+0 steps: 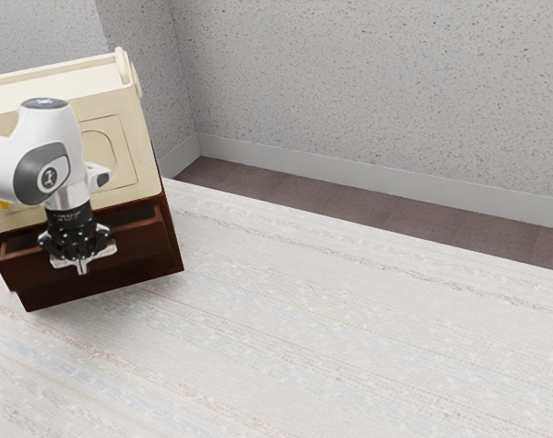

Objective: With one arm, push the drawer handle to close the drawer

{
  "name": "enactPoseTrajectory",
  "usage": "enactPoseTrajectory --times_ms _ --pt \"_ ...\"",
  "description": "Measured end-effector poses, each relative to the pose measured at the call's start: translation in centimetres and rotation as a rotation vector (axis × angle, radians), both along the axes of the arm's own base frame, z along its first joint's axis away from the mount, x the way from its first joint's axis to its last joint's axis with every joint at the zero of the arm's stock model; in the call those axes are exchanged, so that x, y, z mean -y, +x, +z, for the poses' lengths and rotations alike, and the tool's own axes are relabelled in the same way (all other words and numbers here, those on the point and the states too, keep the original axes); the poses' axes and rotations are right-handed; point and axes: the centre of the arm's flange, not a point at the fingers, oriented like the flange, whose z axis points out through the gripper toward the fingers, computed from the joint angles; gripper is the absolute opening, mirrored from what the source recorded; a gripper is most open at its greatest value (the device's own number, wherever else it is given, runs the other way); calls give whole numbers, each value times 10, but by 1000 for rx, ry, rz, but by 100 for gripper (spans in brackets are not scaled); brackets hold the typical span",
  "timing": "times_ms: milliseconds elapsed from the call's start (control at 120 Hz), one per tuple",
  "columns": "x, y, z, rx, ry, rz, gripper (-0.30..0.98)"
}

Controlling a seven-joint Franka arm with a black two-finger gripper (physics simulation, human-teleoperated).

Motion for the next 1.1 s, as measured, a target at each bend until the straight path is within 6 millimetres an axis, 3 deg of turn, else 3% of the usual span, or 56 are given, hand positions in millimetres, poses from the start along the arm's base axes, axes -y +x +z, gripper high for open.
enactPoseTrajectory --times_ms 917,992,1100 --pt "-27 33 -5 96 125 -153 -10" --pt "-19 38 -4 105 126 -183 -3" --pt "-6 46 -2 115 130 -225 -4"
